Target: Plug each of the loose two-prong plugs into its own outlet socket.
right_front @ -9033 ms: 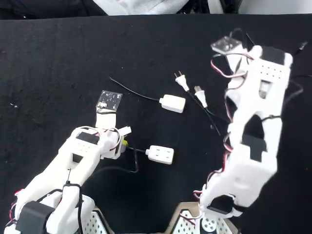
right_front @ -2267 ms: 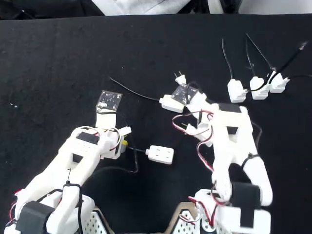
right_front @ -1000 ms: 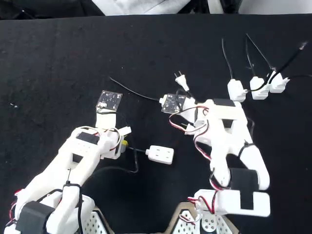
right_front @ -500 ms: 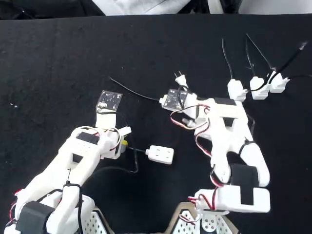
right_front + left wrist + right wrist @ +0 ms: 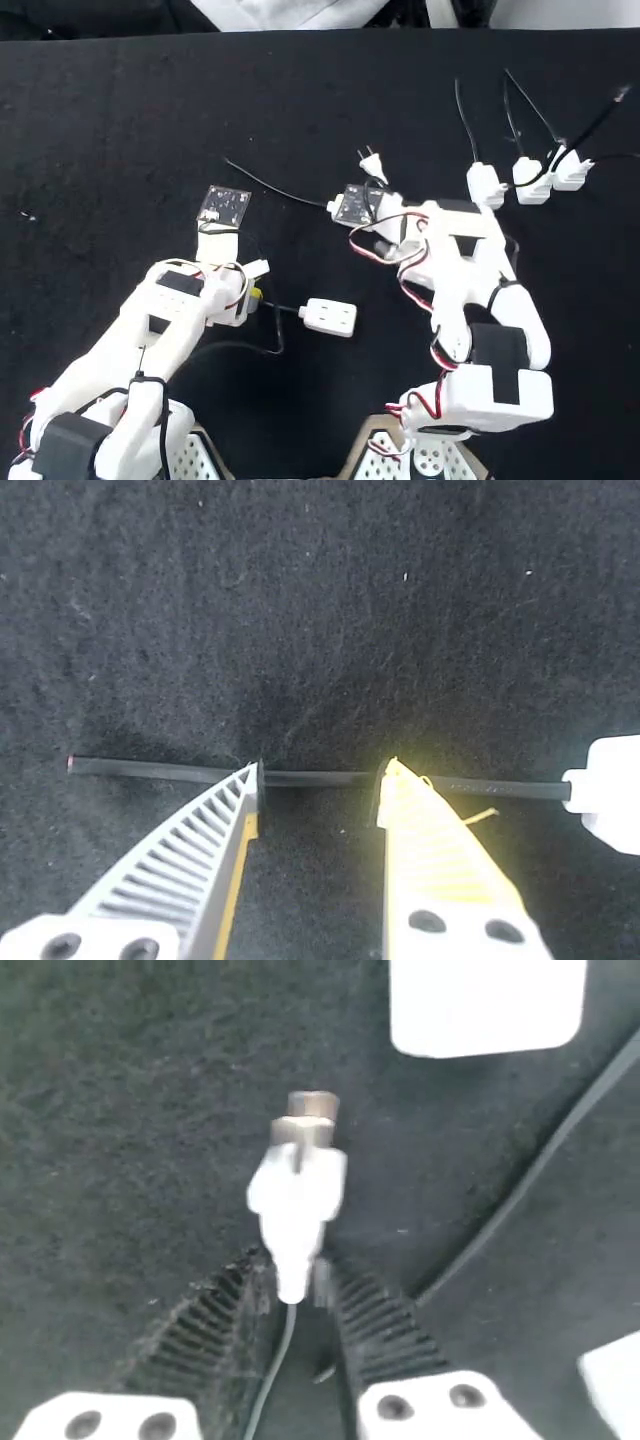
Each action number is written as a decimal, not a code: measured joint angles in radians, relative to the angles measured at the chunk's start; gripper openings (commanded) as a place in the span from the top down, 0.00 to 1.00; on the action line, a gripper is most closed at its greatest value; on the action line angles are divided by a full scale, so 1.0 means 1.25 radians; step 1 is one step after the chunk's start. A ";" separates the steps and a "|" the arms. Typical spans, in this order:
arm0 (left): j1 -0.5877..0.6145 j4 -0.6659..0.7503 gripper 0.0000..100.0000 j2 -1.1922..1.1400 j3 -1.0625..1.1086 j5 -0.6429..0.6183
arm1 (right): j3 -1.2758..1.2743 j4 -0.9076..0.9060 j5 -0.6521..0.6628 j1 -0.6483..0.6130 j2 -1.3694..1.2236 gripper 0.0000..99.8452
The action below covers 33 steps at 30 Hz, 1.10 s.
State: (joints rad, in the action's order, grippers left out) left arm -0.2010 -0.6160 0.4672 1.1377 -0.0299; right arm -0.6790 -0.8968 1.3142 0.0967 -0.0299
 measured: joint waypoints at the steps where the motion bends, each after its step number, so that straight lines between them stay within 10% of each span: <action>1: 0.000 0.000 0.80 0.000 0.000 0.000 | 0.000 -0.025 0.000 0.000 0.006 0.93; 11: 0.000 0.000 0.80 0.000 0.000 0.000 | -0.001 -0.231 -0.002 -0.025 0.131 0.91; 33: 0.000 0.000 0.80 0.000 0.000 0.000 | -0.081 -0.117 -0.077 -0.034 0.196 0.83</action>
State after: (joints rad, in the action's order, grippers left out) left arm -0.2010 -0.6160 0.4672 1.1377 -0.0299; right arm -0.7802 -1.0426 1.2175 0.0537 0.2156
